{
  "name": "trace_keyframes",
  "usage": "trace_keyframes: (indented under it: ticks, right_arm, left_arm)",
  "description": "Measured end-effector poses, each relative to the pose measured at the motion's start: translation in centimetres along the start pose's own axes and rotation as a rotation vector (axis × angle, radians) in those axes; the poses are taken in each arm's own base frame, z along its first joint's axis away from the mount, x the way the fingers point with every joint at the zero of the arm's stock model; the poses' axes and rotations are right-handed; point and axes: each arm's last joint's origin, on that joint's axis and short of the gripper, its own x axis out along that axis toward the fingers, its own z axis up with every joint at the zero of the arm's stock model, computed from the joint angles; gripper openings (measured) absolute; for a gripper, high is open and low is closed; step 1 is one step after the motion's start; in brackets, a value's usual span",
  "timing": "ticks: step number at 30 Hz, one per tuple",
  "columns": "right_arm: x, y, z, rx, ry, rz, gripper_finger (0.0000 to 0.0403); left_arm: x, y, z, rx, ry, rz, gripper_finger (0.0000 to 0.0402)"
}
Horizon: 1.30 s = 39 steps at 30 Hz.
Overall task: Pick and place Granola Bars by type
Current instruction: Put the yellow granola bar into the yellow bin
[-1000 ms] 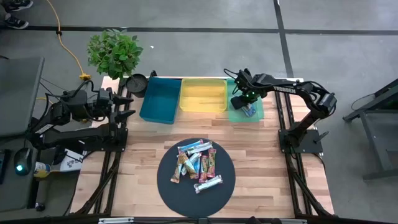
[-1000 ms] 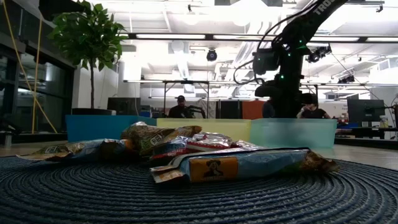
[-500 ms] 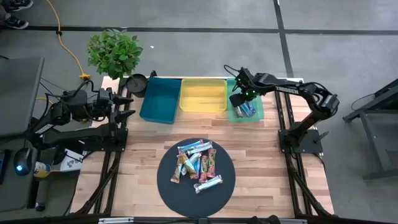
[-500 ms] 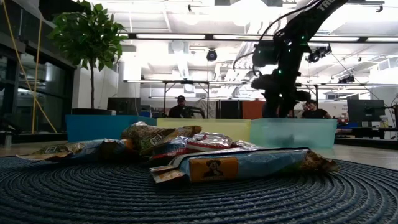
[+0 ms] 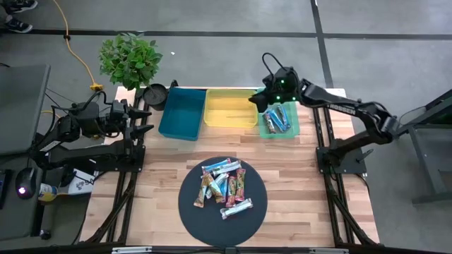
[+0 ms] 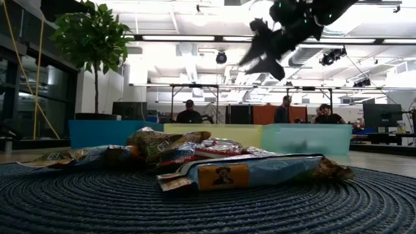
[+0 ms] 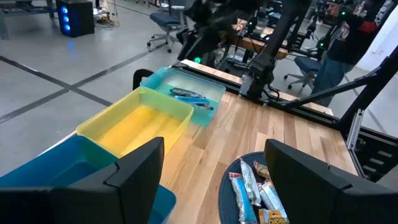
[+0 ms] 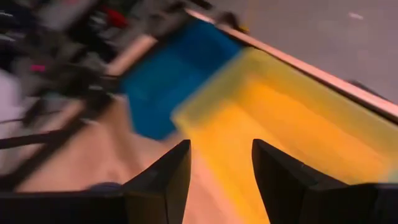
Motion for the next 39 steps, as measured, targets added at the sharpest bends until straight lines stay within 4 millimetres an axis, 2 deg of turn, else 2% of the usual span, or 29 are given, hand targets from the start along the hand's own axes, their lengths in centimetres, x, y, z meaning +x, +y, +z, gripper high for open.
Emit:
trace_keyframes:
  ticks: [4, 9, 15, 19, 22, 25, 32, 36, 39]
  right_arm:
    - [0.3, 3.5, -0.6, -0.029, 0.002, 0.168, 0.0151]
    - [0.9, 8.5, -2.7, -0.088, 0.058, 0.373, 0.0151]
    - [0.6, 14.0, -6.5, -0.256, 0.097, 0.472, 0.0151]
    - [0.1, 16.8, -9.1, -0.331, 0.106, 0.446, 0.0151]
    - [0.1, 18.2, -11.3, -0.383, 0.14, 0.404, 0.0151]
    - [0.5, 18.7, -13.2, -0.42, 0.185, 0.33, 0.0151]
    - [1.9, 19.6, -15.9, -0.458, 0.274, 0.262, 0.0151]
    - [2.6, 21.0, -15.8, -0.523, 0.381, 0.219, 0.0151]
    - [3.7, 21.7, -14.7, -0.458, 0.453, 0.114, 0.0151]
  left_arm:
    - [0.0, 0.0, 0.0, 0.0, 0.0, 0.0, 0.0273]
    - [0.0, 0.0, 0.0, 0.0, 0.0, 0.0, 0.0273]
    - [0.0, 0.0, 0.0, 0.0, 0.0, 0.0, 0.0273]
    - [0.0, 0.0, 0.0, 0.0, 0.0, 0.0, 0.0273]
    - [0.0, 0.0, 0.0, 0.0, 0.0, 0.0, 0.0273]
    - [0.0, 0.0, 0.0, 0.0, 0.0, 0.0, 0.0273]
    - [0.0, 0.0, 0.0, 0.0, 0.0, 0.0, 0.0273]
    - [0.0, 0.0, 0.0, 0.0, 0.0, 0.0, 0.0273]
    - [0.0, 0.0, 0.0, 0.0, 0.0, 0.0, 0.0273]
